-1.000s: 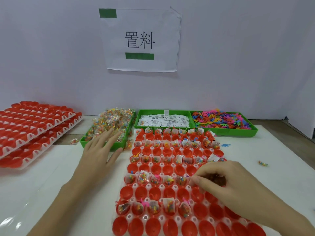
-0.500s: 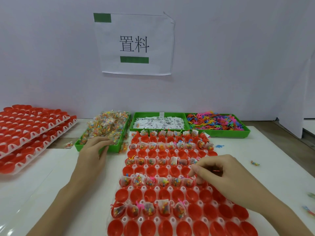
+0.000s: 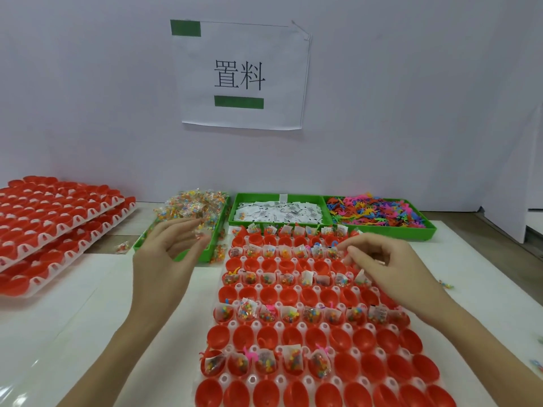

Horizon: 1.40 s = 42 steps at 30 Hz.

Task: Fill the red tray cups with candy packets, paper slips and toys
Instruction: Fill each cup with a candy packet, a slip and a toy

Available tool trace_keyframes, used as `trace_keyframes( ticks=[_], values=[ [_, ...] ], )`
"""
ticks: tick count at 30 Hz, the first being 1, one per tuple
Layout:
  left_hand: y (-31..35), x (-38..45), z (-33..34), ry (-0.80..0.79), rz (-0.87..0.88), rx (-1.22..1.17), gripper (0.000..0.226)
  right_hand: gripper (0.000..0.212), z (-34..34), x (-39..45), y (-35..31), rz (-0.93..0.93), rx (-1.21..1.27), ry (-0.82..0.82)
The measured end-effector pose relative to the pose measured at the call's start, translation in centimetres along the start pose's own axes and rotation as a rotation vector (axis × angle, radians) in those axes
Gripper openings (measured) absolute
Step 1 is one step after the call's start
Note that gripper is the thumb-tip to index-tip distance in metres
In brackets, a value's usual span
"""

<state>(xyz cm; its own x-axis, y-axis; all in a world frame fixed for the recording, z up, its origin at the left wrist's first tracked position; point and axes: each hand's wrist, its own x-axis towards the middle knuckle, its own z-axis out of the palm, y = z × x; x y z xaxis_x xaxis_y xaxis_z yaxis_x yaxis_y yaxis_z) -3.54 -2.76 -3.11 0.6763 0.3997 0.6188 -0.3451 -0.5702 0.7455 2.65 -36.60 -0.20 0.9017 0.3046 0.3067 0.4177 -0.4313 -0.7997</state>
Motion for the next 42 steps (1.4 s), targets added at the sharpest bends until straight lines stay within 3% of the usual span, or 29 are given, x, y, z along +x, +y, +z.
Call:
trace_keyframes(
  ticks=[4,8,13,19,26,42],
  values=[
    [1.3,-1.1,0.9,-0.025,-0.004,-0.17,0.015,0.017,0.0,4.6,0.8,0.01,-0.18,0.037],
    [1.8,-1.7,1.3,-0.025,0.099,-0.117,0.013,0.018,1.2,10.4,2.0,-0.026,-0.384,0.022],
    [1.6,-2.0,1.6,-0.07,0.163,-0.053,0.011,0.035,3.4,16.5,3.8,0.044,-0.587,-0.069],
    [1.1,-1.8,1.5,-0.083,0.199,0.002,0.01,0.025,5.1,19.7,5.1,0.093,-0.835,-0.147],
    [1.0,-1.8,1.7,-0.1,0.224,0.038,0.009,0.013,4.6,20.6,4.9,0.111,-0.772,-0.205],
    [1.4,-2.4,2.1,-0.153,0.229,0.028,0.021,0.017,3.5,17.1,5.2,0.097,-0.494,-0.007]
  ],
)
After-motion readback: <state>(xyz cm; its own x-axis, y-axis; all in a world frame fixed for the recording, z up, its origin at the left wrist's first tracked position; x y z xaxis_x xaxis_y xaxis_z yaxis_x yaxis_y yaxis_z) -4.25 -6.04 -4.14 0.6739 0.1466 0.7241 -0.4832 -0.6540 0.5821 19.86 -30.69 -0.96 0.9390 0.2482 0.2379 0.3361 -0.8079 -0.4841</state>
